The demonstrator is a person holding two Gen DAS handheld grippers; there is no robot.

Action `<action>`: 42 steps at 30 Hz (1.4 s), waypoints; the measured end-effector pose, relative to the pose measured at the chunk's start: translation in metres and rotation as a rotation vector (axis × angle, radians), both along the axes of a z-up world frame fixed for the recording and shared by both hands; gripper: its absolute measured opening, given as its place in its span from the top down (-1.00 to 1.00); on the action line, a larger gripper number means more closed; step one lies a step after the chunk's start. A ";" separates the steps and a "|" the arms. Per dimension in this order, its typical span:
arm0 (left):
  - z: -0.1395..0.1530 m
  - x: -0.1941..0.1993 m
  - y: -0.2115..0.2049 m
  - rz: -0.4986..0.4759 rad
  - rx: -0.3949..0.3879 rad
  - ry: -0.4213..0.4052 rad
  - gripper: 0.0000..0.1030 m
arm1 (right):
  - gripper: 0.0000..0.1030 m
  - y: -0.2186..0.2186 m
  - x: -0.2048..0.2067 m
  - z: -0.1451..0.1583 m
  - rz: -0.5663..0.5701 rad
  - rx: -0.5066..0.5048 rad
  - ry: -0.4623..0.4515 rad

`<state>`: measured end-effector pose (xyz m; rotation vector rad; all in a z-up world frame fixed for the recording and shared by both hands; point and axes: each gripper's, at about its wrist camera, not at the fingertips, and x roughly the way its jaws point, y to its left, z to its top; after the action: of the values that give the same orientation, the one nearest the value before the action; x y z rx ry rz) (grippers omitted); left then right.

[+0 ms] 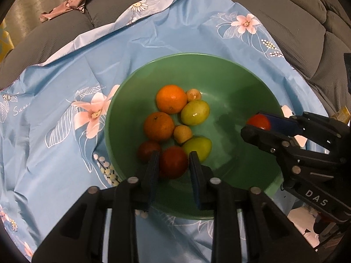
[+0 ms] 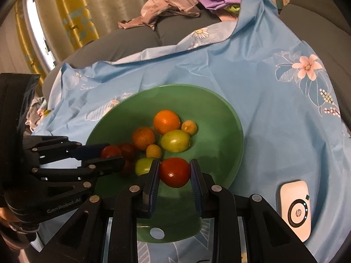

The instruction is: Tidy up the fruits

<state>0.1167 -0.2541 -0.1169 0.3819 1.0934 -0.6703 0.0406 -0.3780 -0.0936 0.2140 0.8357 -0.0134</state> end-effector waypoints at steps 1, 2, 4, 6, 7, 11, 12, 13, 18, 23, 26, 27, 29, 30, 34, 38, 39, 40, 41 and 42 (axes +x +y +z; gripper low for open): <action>0.003 0.000 0.000 0.005 -0.002 -0.006 -0.03 | 0.43 0.000 0.000 0.000 -0.005 -0.002 0.006; 0.005 -0.001 0.001 0.009 -0.003 -0.012 -0.18 | 0.43 0.001 0.000 0.001 -0.010 -0.007 0.009; 0.015 -0.003 0.002 0.015 -0.005 -0.033 -0.49 | 0.43 0.003 -0.003 0.006 -0.014 -0.027 0.009; 0.024 -0.005 0.004 0.015 -0.006 -0.052 -0.59 | 0.41 0.005 -0.006 0.014 -0.016 -0.047 0.006; 0.030 -0.007 0.005 0.018 -0.004 -0.059 -0.63 | 0.40 0.005 -0.006 0.017 -0.018 -0.052 0.006; 0.047 -0.012 0.012 0.030 -0.004 -0.075 -0.78 | 0.34 0.006 -0.012 0.035 -0.032 -0.062 0.000; 0.053 -0.014 0.013 0.034 0.001 -0.085 -0.85 | 0.32 0.006 -0.013 0.040 -0.036 -0.064 -0.001; 0.057 -0.016 0.015 0.034 0.001 -0.095 -0.90 | 0.31 0.006 -0.015 0.044 -0.038 -0.064 0.000; 0.083 -0.022 0.019 0.047 -0.026 -0.100 -0.99 | 0.20 0.007 -0.019 0.062 -0.071 -0.060 0.044; 0.104 -0.023 0.024 0.075 -0.083 -0.057 -0.99 | 0.18 0.007 -0.022 0.078 -0.094 -0.060 0.080; 0.115 -0.024 0.019 0.094 -0.037 -0.090 -0.99 | 0.17 0.008 -0.025 0.088 -0.085 -0.071 0.079; 0.118 -0.023 0.019 0.099 -0.032 -0.099 -0.99 | 0.17 0.008 -0.026 0.091 -0.082 -0.079 0.078; 0.125 -0.021 0.019 0.105 -0.040 -0.089 -0.99 | 0.17 0.010 -0.027 0.099 -0.080 -0.098 0.074; 0.127 -0.020 0.018 0.106 -0.040 -0.085 -0.99 | 0.17 0.010 -0.027 0.102 -0.077 -0.102 0.071; 0.136 -0.020 0.016 0.117 -0.009 -0.121 -0.99 | 0.17 0.010 -0.030 0.115 -0.079 -0.115 0.052; 0.140 -0.023 0.013 0.106 -0.003 -0.132 -0.99 | 0.17 0.011 -0.031 0.123 -0.079 -0.126 0.039; 0.140 -0.024 0.013 0.105 -0.002 -0.135 -0.99 | 0.17 0.011 -0.031 0.123 -0.079 -0.129 0.037; 0.139 -0.025 0.012 0.105 0.002 -0.135 -0.99 | 0.17 0.011 -0.031 0.124 -0.079 -0.129 0.036; 0.138 -0.025 0.012 0.104 0.005 -0.134 -0.99 | 0.17 0.011 -0.031 0.124 -0.077 -0.128 0.035; 0.137 -0.025 0.012 0.105 0.013 -0.134 -0.99 | 0.17 0.011 -0.030 0.124 -0.079 -0.131 0.036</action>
<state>0.0915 -0.2424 0.0203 0.3727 0.9838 -0.5376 0.0105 -0.3667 0.0300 0.1232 0.8590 -0.1459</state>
